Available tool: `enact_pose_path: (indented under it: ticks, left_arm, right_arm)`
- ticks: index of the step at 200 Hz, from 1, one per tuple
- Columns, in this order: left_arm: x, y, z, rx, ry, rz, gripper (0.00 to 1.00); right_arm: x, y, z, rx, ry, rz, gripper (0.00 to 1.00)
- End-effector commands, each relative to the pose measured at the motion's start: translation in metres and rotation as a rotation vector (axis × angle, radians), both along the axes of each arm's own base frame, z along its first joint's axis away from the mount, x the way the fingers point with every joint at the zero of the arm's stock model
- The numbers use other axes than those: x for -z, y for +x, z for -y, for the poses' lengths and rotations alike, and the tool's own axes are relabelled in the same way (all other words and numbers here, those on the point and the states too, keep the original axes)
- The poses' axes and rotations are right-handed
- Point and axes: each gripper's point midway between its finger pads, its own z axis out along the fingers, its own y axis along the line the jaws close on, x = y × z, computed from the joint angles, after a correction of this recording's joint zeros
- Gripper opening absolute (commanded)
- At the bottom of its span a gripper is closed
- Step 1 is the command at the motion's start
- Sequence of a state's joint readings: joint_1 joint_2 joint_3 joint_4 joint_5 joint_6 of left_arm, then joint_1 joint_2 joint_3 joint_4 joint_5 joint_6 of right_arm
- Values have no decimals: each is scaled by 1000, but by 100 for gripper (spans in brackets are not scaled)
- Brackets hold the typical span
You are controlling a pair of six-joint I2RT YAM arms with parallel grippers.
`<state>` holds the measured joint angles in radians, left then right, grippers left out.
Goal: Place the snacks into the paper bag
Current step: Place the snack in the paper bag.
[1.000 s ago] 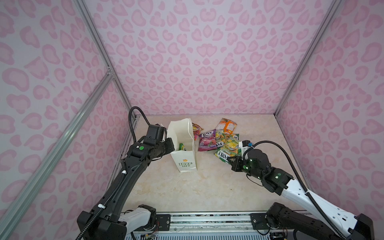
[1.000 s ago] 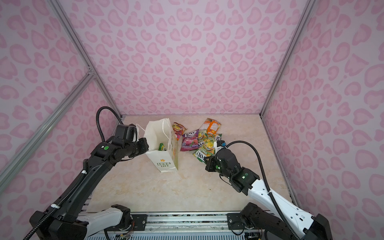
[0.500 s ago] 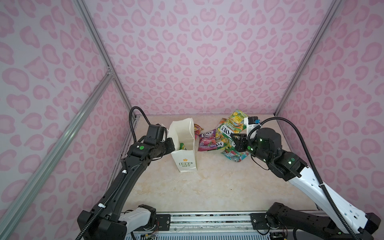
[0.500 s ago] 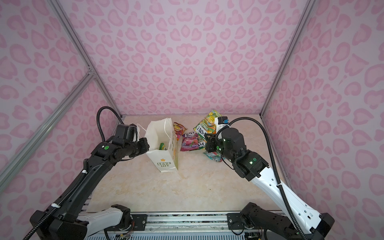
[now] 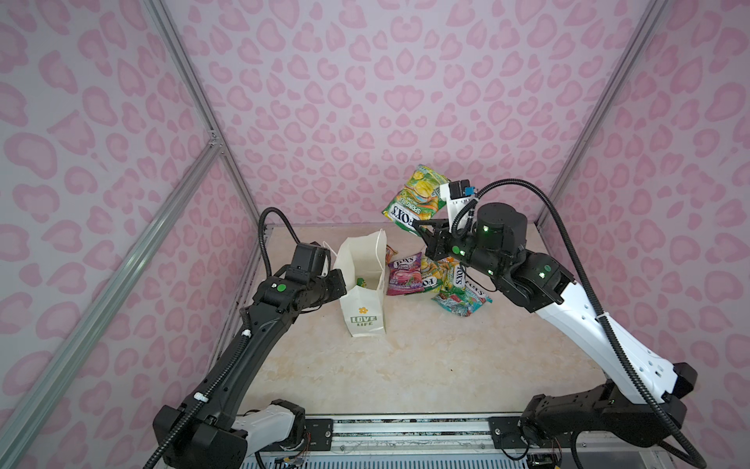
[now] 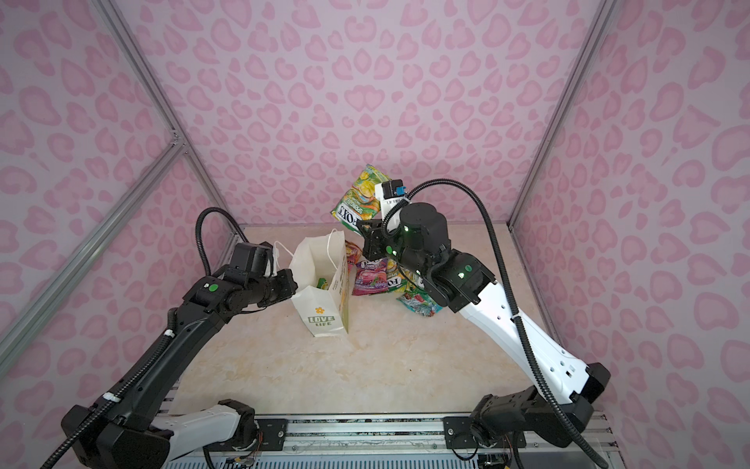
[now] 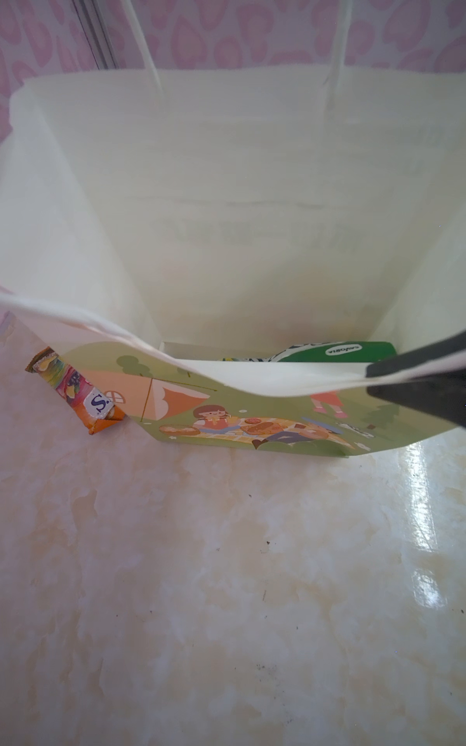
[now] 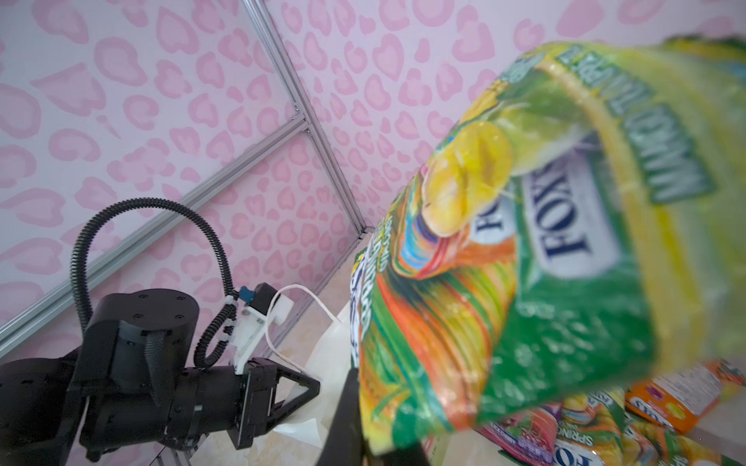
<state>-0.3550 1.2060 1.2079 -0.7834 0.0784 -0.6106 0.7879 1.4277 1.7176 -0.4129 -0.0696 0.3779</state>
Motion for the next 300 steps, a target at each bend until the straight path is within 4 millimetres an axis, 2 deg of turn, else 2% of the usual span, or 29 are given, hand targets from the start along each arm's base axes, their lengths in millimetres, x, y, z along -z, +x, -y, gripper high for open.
enact_pose_path:
  ticks: [1, 42, 89, 140, 179, 217, 300]
  left_arm:
    - [4, -7, -1, -7, 8, -35, 3]
    - [2, -9, -2, -13, 11, -27, 3]
    - [-1, -7, -3, -26, 12, -17, 3]
    - [-1, -5, -3, -29, 14, -16, 3]
    - [-1, -6, -5, -36, 20, -12, 2]
    - [-3, -5, -5, -38, 20, -8, 3]
    - [-2, -5, -4, -33, 20, -11, 3]
  right_arm:
    - [-2, 4, -25, -54, -14, 21, 0]
    - [25, 12, -63, -100, -68, -22, 0]
    - [68, 11, -87, -96, -194, -81, 0]
    - [111, 0, -96, -97, -294, -143, 0]
    - [135, -1, -88, -64, -353, -176, 0]
    - [153, -1, -82, -43, -394, -207, 0]
    - [174, -1, -92, -60, -422, -247, 0]
